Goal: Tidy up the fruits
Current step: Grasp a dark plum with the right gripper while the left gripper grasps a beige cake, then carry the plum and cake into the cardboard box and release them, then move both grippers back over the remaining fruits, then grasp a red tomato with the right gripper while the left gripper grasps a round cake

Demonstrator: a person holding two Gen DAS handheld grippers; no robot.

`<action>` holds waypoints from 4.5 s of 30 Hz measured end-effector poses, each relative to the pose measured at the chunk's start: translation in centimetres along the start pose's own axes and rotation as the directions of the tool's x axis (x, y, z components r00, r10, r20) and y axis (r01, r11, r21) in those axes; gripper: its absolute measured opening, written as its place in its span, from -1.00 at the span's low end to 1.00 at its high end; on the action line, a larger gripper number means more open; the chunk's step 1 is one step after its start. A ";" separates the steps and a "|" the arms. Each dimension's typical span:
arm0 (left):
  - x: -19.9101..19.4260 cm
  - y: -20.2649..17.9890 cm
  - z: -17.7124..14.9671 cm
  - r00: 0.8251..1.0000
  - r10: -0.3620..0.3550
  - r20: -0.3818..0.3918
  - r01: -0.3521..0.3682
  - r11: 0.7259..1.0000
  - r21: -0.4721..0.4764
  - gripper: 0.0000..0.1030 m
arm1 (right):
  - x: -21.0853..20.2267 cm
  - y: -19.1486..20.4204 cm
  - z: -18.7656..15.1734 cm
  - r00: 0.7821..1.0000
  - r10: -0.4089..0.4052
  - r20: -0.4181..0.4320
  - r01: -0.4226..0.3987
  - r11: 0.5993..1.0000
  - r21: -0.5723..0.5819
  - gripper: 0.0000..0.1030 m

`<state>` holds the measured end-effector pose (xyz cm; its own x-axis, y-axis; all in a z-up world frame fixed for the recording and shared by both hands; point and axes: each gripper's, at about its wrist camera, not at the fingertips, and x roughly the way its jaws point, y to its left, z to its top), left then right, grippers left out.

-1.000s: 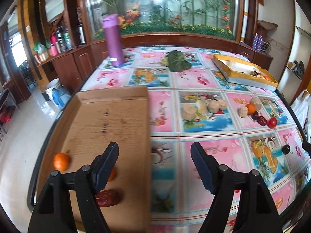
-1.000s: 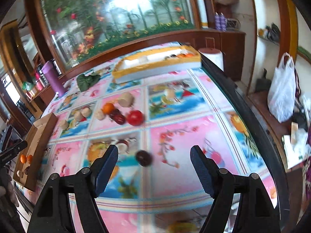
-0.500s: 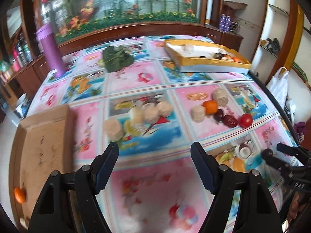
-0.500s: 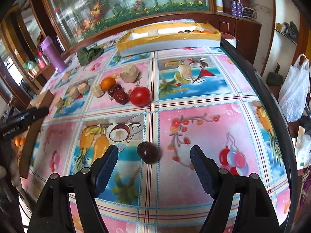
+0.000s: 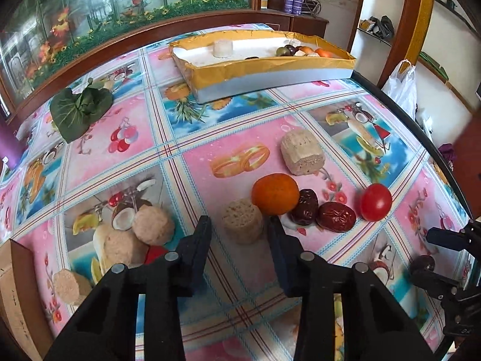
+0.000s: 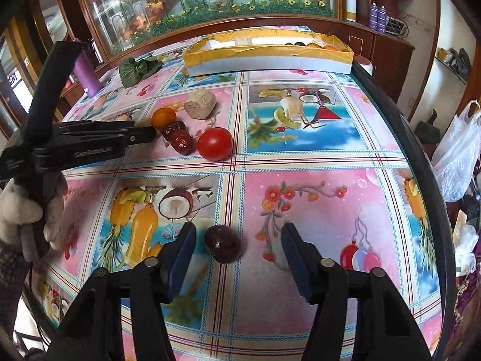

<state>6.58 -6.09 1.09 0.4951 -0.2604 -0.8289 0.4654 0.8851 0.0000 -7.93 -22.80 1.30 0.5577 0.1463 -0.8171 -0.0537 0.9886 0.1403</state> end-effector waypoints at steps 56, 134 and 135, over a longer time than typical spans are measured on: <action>-16.7 28.9 -19.8 0.960 0.259 -0.102 -0.269 0.774 -0.573 -0.48 | 8.3 37.5 5.3 0.886 0.402 -0.232 -0.459 0.833 -0.309 -0.50; -4.2 12.1 -6.0 0.977 0.200 -0.073 -0.213 0.918 -0.335 0.28 | 4.7 1.4 6.6 0.995 0.005 0.095 -0.009 0.999 0.035 -0.05; -4.1 12.1 -5.9 0.980 0.185 -0.072 -0.198 0.922 -0.333 0.02 | 4.9 1.5 6.6 0.996 0.005 0.084 -0.008 0.999 0.033 -0.18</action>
<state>5.78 7.95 1.18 0.5189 -0.0639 -0.8524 0.0866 0.9960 -0.0219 0.16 -20.86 1.21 0.6250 0.1476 -0.7666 -0.0307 0.9858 0.1648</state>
